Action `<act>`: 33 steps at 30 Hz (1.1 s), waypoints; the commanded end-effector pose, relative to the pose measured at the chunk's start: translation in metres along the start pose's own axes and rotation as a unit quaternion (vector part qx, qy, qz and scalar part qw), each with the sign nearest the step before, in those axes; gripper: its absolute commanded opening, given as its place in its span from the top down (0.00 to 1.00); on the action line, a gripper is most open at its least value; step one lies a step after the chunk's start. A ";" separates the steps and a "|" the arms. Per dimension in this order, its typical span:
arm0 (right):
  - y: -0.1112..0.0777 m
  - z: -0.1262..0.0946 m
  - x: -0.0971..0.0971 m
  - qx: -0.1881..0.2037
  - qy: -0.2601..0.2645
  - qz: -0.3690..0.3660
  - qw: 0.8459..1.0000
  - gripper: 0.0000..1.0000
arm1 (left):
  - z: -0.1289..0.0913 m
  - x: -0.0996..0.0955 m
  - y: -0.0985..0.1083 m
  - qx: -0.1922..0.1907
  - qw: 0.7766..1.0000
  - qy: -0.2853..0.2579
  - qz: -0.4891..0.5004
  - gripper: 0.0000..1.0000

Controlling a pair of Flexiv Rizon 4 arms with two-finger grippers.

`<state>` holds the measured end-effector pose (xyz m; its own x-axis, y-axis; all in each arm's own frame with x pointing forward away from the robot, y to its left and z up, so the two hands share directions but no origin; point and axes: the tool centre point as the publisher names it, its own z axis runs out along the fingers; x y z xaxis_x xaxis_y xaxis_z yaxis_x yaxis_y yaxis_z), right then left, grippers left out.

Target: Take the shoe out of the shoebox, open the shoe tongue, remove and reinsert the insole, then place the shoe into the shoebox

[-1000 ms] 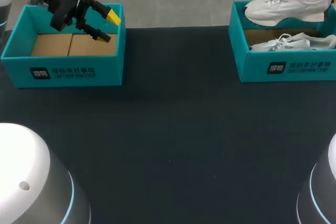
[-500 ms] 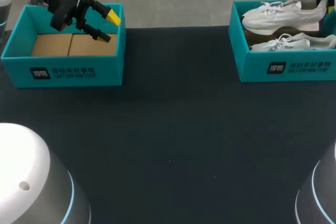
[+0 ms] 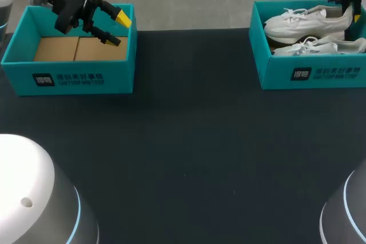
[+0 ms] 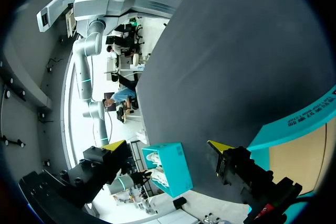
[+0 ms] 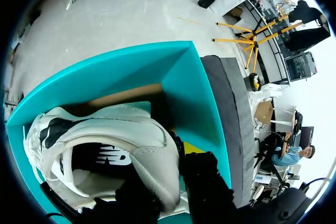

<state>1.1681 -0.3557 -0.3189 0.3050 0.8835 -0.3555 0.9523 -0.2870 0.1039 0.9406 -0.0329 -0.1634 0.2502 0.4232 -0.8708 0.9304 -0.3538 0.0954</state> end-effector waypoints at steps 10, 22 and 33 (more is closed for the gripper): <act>0.006 0.036 0.009 0.029 -0.009 -0.004 1.000 1.00 | -0.001 0.000 0.000 0.001 1.000 0.001 0.001 0.00; 0.005 0.033 0.009 0.037 0.003 0.007 0.999 0.00 | -0.001 0.000 0.000 0.001 1.000 0.001 0.001 0.00; -0.007 -0.006 0.005 0.023 0.032 0.003 0.999 0.00 | -0.001 0.000 0.000 0.001 1.000 0.001 0.001 0.00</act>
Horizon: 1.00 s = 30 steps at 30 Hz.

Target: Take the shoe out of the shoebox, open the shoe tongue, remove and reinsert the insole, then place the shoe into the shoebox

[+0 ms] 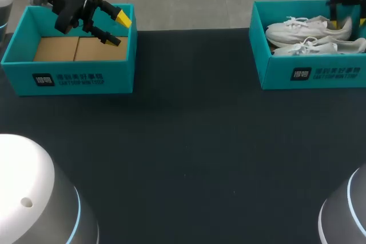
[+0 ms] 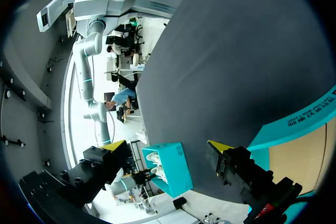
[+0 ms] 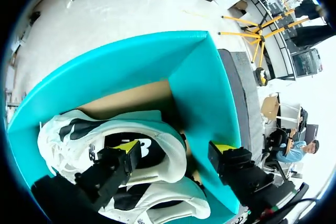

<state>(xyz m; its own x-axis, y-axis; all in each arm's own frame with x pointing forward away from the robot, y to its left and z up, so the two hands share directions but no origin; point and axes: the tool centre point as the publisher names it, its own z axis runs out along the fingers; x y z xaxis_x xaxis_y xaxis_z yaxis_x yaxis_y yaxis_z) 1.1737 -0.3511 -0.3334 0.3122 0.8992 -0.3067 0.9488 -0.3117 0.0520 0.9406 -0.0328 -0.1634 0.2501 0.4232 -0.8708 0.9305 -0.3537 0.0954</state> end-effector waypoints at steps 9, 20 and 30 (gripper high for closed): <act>-0.031 -0.059 -0.005 -0.019 0.045 -0.006 0.999 0.00 | -0.001 0.000 0.000 0.001 1.000 0.001 0.001 0.00; -0.071 -0.103 -0.002 -0.038 0.091 -0.027 0.995 0.00 | -0.001 0.000 0.000 0.001 1.000 0.001 0.001 0.00; -0.098 -0.112 0.002 -0.039 0.118 -0.036 0.992 0.00 | -0.001 0.000 0.000 0.001 1.000 0.001 0.001 0.00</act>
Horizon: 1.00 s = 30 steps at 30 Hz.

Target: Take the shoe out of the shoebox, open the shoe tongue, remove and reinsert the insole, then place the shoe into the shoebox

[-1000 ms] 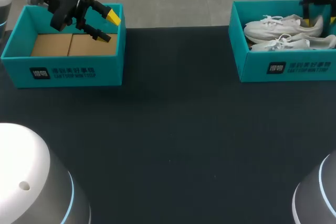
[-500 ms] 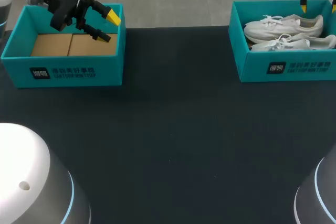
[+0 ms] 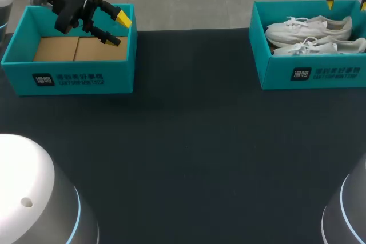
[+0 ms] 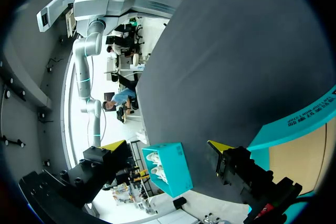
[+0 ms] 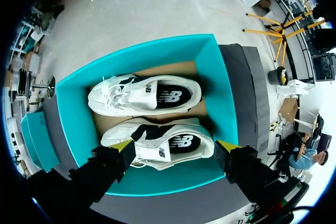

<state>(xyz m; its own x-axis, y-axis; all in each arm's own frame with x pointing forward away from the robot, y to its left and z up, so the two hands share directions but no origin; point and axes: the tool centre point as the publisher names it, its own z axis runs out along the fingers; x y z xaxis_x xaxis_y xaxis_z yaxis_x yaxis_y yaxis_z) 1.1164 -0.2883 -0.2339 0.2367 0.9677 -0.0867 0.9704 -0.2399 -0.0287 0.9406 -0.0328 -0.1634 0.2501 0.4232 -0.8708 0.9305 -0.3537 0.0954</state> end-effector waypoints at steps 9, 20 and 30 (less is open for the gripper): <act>-0.029 0.000 -0.003 -0.072 0.002 0.000 0.997 0.00 | -0.001 0.000 0.000 0.001 1.000 0.001 0.001 0.00; -0.029 0.000 -0.003 -0.072 0.002 0.000 0.997 0.00 | -0.001 0.000 0.000 0.001 1.000 0.001 0.001 0.00; -0.049 -0.004 -0.002 -0.063 0.023 -0.021 0.998 0.00 | -0.005 -0.007 0.008 -0.048 0.994 -0.007 -0.102 0.00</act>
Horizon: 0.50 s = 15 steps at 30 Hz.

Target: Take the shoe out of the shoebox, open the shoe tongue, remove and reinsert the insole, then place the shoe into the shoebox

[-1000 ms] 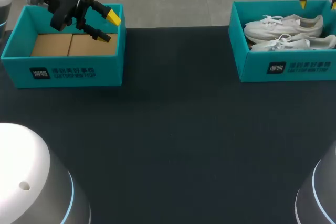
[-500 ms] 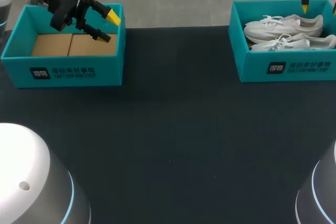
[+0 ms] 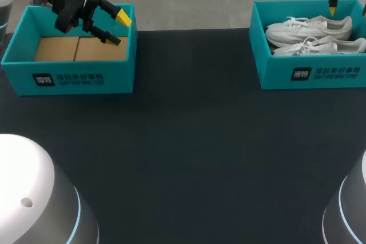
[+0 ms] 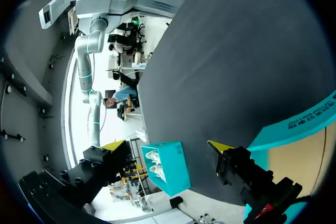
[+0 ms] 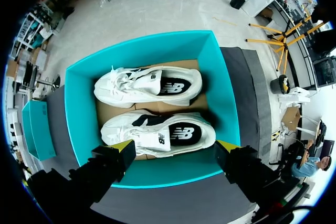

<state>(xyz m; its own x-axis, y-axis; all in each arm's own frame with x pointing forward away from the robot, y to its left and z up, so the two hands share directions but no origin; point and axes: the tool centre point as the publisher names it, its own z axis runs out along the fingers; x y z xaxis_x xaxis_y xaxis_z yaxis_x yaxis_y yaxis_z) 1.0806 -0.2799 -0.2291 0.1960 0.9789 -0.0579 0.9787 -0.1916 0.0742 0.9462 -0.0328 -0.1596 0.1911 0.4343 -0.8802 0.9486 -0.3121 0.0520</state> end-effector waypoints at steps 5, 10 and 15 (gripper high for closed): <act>-0.028 0.000 0.003 -0.009 0.008 -0.016 1.000 0.00 | -0.007 -0.011 0.004 -0.104 0.979 0.025 -0.174 0.00; -0.047 0.004 0.008 -0.007 0.004 -0.038 0.999 0.00 | -0.019 -0.007 0.010 -0.175 0.943 0.029 -0.280 0.00; -0.067 0.005 0.015 -0.038 -0.010 -0.080 0.996 0.00 | -0.022 -0.007 0.009 -0.185 0.938 0.039 -0.290 0.00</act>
<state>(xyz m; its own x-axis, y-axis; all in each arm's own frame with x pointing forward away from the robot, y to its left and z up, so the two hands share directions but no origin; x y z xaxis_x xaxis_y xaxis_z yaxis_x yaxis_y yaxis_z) 1.0356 -0.2598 -0.2402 0.0458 0.9958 -0.0798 0.9980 -0.0421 0.0474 0.9696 -0.0181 -0.1456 -0.2404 0.5162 -0.8220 0.9687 0.0737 -0.2371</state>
